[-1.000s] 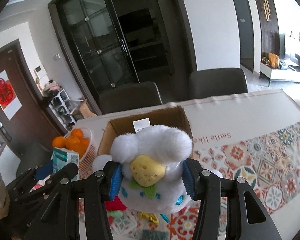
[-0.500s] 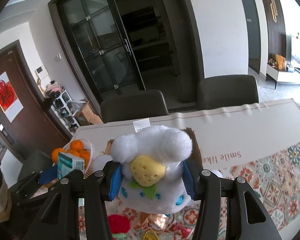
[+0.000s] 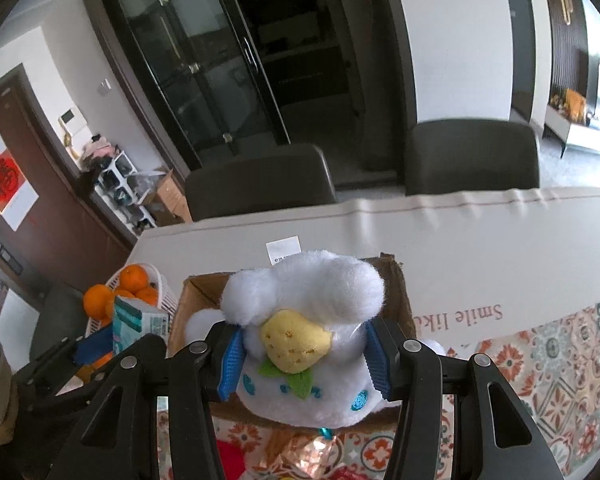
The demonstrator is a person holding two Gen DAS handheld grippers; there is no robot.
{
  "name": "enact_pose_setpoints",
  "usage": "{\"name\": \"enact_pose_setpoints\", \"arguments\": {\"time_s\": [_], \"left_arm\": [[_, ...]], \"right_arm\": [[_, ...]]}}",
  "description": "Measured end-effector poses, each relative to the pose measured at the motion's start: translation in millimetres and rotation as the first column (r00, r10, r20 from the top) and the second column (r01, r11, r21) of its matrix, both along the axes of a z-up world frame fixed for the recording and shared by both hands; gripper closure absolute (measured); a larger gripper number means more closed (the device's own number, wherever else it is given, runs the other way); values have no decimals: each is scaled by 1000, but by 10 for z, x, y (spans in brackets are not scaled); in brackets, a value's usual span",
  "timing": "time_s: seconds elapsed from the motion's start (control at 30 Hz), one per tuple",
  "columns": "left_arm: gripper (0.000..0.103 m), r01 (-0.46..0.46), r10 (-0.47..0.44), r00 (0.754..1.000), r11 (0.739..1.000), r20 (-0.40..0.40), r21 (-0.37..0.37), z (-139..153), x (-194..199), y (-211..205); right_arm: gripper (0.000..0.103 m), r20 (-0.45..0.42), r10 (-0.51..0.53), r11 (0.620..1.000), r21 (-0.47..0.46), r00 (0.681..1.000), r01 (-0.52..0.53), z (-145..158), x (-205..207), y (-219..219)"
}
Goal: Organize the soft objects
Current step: 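Carry bunny and tissue pack into the cardboard box and open both tools, then grasp the red pompom with the left tool while the right grasps the red snack packet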
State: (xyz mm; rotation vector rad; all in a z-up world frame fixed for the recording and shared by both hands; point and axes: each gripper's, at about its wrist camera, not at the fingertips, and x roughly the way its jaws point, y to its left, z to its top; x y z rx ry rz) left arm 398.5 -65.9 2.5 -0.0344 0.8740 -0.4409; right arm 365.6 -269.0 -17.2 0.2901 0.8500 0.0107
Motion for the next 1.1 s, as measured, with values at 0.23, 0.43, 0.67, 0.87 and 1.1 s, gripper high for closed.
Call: {"name": "enact_pose_setpoints", "arguments": {"time_s": [0.23,0.43,0.67,0.87,1.1], "left_arm": [[49,-1,2,998,1000,-58,29,-246,187,-86],[34,-27,29,997,999,-65,41,-306,204,-71],[31,-34,37,999,997,-31,74,-229,120,-17],[26,-58,55,998,991,29,119,-96,-20,84],[23,-80,70,995,985,70,151,-15,-240,225]], "right_arm": [[48,-73,8,1000,8,997,-8,-237,215,-61],[29,-83,-3,1000,-11,997,2,-271,255,-53],[29,-59,-30,999,-37,998,28,-160,147,-30],[29,-19,-55,992,-116,998,52,-12,-45,55],[29,14,-55,985,-161,998,56,120,-288,195]]}}
